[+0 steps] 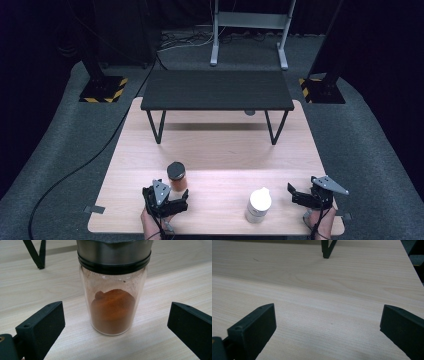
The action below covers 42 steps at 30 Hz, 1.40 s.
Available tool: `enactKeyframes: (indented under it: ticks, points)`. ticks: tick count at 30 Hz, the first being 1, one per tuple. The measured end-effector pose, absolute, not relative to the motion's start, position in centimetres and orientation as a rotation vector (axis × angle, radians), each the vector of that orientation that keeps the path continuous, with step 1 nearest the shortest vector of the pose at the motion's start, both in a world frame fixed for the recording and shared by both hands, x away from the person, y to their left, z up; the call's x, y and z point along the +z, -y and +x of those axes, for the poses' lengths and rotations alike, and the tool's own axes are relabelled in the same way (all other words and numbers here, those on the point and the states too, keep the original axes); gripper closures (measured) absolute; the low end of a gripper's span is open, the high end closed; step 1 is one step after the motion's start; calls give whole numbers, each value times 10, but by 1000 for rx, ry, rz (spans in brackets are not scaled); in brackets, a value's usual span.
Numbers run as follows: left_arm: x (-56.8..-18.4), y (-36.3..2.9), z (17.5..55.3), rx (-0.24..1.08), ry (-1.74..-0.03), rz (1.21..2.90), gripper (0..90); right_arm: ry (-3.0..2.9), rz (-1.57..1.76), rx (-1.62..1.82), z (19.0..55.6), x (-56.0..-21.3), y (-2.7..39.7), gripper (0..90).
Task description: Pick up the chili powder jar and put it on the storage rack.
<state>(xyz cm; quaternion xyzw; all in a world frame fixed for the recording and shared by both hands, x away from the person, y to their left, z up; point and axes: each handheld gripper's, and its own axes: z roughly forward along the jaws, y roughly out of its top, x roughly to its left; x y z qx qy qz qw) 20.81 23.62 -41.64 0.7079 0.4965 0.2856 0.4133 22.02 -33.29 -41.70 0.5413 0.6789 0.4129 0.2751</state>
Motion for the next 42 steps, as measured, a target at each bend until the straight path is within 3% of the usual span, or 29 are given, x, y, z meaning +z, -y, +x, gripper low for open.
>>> enactKeyframes:
  ticks: [21,23,31,42]
  points:
    - [-419,-222,248,683,-1286,1782,1,-1819,1451,1117,219,-418,333,0]
    - [-420,-220,251,673,-1281,1802,31,-1820,1450,1116,219,-418,333,0]
    - [-422,-220,252,689,-1307,1782,305,-1831,1446,1114,220,-417,333,0]
    - [-422,-225,254,674,-1278,1797,318,-1826,1444,1127,219,-418,335,1]
